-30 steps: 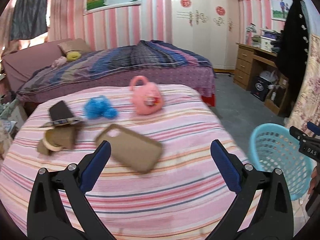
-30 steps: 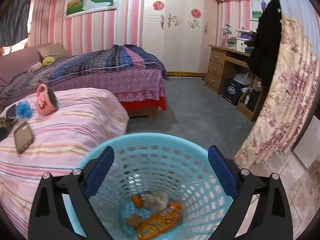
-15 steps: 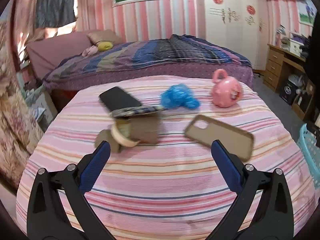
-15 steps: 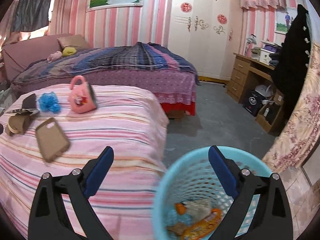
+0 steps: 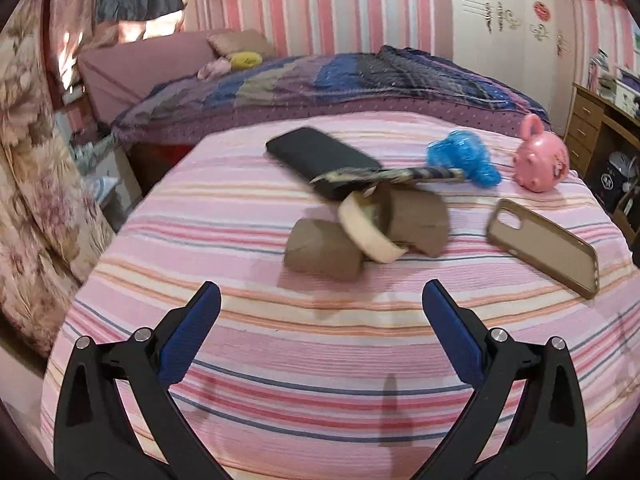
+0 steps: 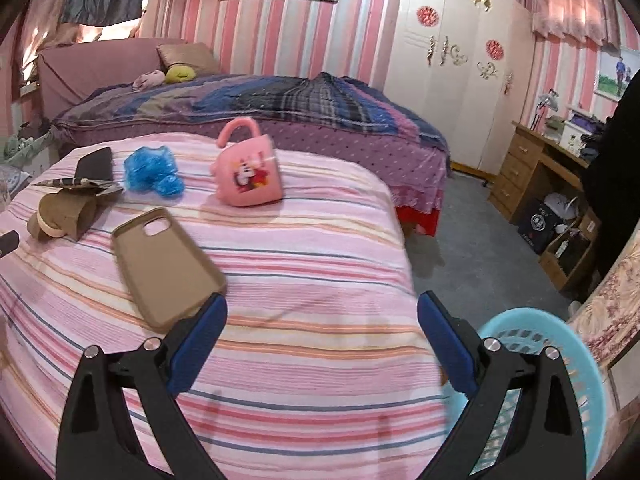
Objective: Collect trash
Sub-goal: 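Move the left gripper to a brown cardboard tube and grasp it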
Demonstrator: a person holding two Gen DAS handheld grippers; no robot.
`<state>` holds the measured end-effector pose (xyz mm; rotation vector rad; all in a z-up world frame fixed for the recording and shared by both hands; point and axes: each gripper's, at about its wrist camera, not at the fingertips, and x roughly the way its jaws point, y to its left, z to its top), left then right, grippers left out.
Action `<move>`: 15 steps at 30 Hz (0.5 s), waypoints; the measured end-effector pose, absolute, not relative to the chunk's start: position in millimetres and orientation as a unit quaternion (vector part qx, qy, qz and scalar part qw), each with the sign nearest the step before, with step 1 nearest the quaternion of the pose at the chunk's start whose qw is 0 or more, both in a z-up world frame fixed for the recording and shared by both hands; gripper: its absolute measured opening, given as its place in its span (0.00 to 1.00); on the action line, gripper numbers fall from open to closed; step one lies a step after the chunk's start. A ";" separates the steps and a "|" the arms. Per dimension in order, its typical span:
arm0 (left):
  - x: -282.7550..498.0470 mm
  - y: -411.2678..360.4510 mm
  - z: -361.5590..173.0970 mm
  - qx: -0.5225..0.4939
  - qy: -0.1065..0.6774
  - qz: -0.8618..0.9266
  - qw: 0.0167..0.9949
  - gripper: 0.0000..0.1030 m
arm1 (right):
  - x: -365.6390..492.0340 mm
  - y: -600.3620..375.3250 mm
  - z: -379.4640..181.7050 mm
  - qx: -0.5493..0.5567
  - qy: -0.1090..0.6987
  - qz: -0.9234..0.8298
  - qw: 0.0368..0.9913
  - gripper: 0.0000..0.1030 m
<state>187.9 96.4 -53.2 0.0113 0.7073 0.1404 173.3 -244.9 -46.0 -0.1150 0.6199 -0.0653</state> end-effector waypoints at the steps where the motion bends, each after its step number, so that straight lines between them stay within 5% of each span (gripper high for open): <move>1: 189.3 99.3 -55.2 0.001 0.350 0.068 0.934 0.95 | 174.5 -243.2 -47.2 -0.056 0.306 -0.032 0.950 0.91; 15: 230.8 122.8 -77.0 -0.043 0.399 0.044 0.915 0.93 | 197.5 -214.3 -59.7 -0.057 0.328 -0.011 0.943 0.91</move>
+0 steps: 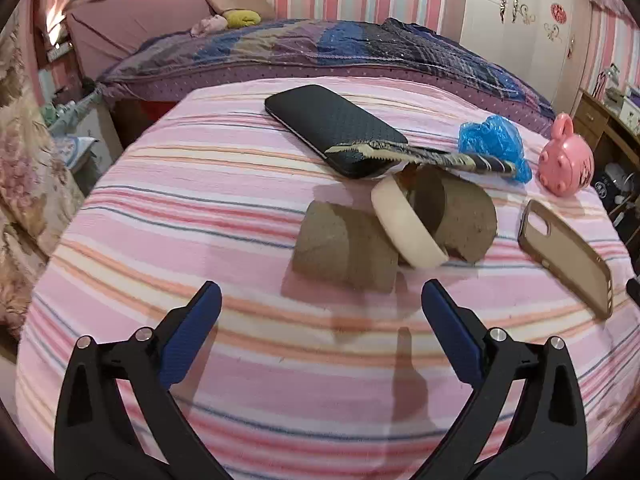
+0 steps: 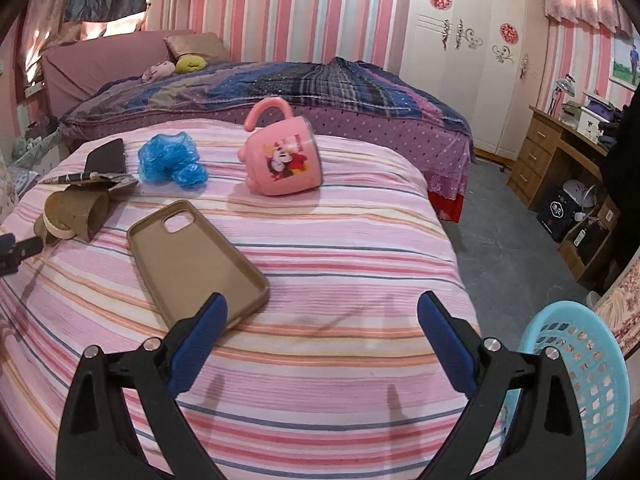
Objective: Collect trash
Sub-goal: 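Move the left gripper to a brown cardboard tube and grasp it, then grasp a second cardboard tube with the right gripper while the left holds its tube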
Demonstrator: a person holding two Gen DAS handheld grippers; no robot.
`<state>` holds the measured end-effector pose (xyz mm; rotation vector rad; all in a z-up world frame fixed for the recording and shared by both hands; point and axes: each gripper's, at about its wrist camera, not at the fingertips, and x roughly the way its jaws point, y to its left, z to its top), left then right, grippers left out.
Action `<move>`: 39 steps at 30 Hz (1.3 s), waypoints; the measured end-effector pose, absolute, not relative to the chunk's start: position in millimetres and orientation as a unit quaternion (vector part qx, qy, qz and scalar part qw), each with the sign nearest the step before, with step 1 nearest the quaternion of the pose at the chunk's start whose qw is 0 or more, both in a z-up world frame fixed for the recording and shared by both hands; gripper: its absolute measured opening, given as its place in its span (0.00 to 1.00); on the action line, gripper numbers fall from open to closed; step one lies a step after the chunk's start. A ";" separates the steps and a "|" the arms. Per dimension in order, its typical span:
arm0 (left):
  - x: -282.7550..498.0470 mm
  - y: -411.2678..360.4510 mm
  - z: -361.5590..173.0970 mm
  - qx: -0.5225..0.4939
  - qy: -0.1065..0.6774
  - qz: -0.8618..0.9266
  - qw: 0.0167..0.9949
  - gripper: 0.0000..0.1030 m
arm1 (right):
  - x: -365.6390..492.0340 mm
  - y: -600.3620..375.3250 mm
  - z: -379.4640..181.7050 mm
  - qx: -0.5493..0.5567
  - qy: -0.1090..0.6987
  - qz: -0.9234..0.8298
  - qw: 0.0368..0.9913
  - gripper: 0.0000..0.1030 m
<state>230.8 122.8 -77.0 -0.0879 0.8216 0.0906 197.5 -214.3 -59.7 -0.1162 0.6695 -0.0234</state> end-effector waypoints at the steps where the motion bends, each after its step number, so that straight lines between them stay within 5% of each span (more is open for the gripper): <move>1: 234.0 123.6 -77.7 -0.047 0.399 0.037 0.915 0.92 | 197.9 -213.6 -59.4 -0.058 0.329 -0.011 0.943 0.91; 10: 242.4 113.3 -83.1 -0.039 0.409 -0.003 0.912 0.52 | 198.5 -199.7 -63.3 -0.083 0.328 -0.005 0.941 0.91; 19: 220.8 124.9 -69.3 0.012 0.391 0.041 0.919 0.52 | 193.9 -166.6 -55.0 -0.089 0.317 0.035 0.944 0.91; 39: 202.8 222.7 -52.1 -0.072 0.371 0.125 0.918 0.52 | 255.7 -24.1 -52.0 -0.064 0.327 0.139 0.932 0.91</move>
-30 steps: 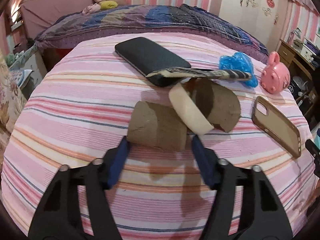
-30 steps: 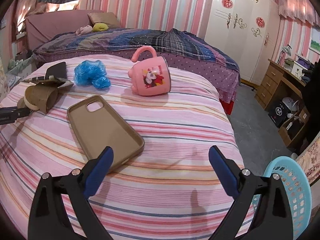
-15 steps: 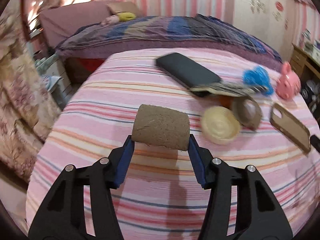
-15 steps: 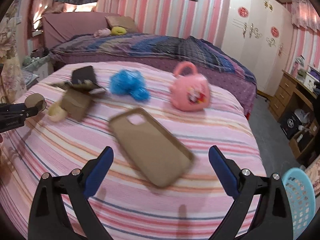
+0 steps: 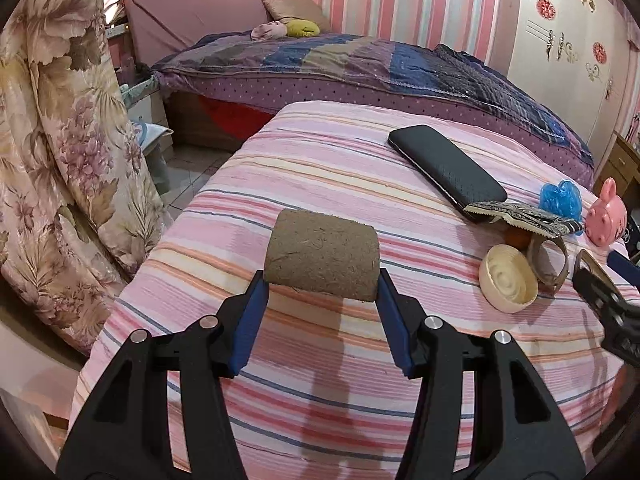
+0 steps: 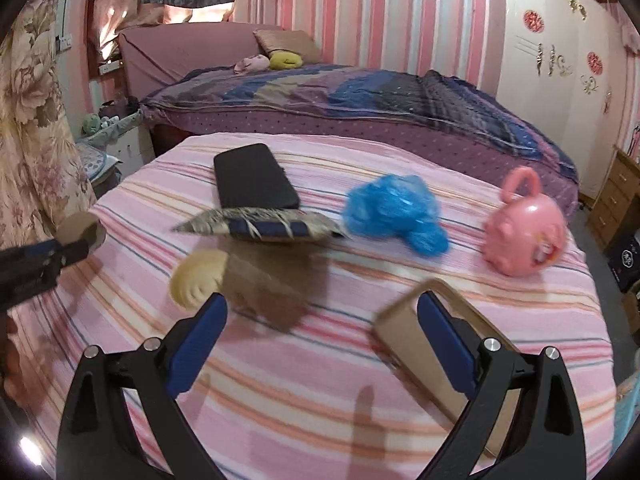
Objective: Collect trash
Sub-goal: 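Grasp a second cardboard tube with the right gripper while the left holds its tube, then carry both cardboard tubes over the blue basket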
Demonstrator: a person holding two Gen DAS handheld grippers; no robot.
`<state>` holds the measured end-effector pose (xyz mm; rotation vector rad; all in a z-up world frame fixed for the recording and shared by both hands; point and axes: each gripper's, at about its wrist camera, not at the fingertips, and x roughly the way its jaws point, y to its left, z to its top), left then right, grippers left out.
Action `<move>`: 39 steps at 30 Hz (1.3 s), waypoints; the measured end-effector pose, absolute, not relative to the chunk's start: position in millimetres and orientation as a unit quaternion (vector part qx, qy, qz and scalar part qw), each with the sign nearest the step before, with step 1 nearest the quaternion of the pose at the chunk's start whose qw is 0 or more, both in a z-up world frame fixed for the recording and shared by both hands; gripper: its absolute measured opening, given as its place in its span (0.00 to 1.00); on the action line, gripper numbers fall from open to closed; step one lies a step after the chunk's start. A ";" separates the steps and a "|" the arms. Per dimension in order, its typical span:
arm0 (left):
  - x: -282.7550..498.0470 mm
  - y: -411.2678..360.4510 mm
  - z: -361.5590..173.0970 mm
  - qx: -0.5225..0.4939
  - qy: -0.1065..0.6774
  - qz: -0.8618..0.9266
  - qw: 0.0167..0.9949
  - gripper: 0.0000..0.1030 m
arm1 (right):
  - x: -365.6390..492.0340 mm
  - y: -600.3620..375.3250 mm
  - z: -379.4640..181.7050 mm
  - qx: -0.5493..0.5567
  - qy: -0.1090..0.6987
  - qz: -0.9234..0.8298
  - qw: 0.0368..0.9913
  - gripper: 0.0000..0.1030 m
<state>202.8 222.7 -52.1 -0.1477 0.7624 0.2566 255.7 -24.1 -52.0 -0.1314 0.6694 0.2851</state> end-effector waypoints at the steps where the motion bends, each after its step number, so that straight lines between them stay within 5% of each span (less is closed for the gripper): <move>1: 201.8 222.1 -51.6 -0.071 0.370 0.124 0.918 0.52 | 258.7 -20.2 -52.6 -0.063 0.329 0.141 0.932 0.91; 6: 204.3 218.3 -50.3 -0.075 0.376 0.119 0.916 0.52 | 279.8 -5.9 -59.5 -0.052 0.356 0.166 0.918 0.84; 11: 204.9 211.4 -46.3 -0.069 0.372 0.117 0.918 0.52 | 286.1 -9.1 -61.9 -0.032 0.373 0.212 0.903 0.53; 39: 176.0 75.1 -28.1 -0.012 0.349 0.015 0.937 0.52 | 151.5 -206.1 -31.0 -0.089 0.307 0.029 0.947 0.52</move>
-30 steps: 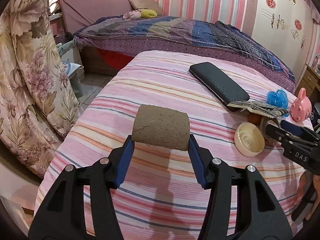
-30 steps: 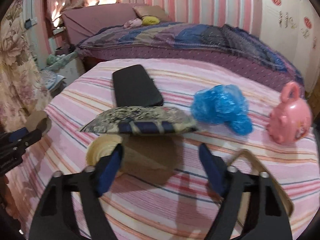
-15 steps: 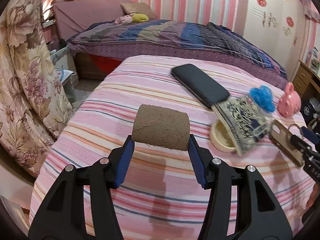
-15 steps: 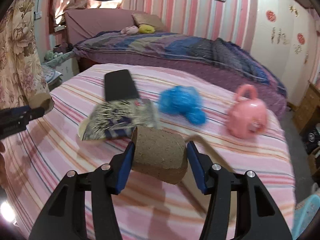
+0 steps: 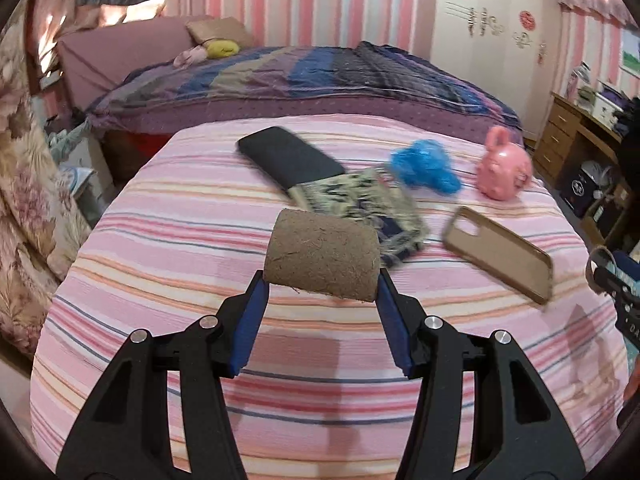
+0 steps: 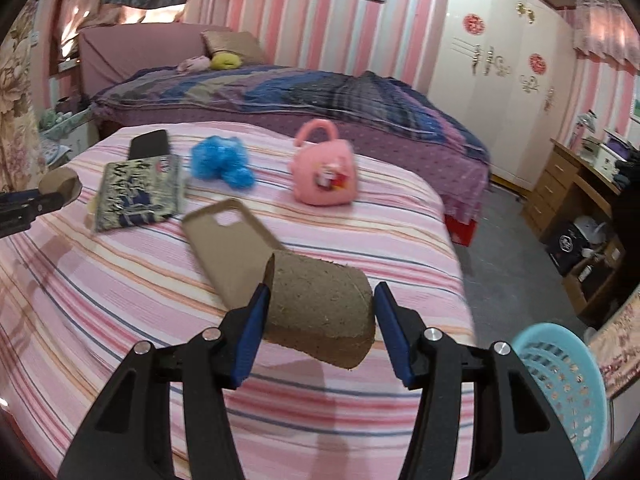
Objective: Collect trash
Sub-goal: 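Carry both cardboard tubes over the blue basket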
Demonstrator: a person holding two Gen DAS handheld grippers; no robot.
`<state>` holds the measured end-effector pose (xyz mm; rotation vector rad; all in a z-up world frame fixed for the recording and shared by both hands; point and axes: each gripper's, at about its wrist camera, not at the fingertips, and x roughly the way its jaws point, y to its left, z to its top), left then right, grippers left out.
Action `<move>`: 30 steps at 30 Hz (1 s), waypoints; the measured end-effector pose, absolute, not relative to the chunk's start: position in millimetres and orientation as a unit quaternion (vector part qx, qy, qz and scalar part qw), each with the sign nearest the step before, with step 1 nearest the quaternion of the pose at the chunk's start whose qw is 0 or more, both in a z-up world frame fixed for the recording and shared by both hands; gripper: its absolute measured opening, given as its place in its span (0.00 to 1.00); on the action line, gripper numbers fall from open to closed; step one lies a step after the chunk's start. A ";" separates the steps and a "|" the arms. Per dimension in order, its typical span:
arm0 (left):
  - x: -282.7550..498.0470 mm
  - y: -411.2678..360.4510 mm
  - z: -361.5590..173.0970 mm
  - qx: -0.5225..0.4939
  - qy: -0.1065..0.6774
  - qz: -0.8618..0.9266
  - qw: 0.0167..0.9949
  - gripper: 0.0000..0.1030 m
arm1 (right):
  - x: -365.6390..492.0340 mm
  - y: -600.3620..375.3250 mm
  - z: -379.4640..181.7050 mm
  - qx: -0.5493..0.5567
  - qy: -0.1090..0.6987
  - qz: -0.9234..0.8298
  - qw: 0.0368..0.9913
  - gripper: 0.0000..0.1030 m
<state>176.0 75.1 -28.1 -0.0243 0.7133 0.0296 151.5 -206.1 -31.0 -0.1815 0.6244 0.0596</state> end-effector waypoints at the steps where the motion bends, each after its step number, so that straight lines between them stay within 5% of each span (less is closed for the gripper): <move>1: 172.9 67.5 -26.4 -0.005 0.345 0.014 0.938 0.52 | 152.4 -209.5 -31.5 -0.088 0.306 0.028 0.947 0.52; 30: 124.6 -194.0 -10.4 0.026 0.304 -0.117 0.945 0.52 | 80.4 -444.9 -27.3 -0.045 0.288 -0.148 0.945 0.52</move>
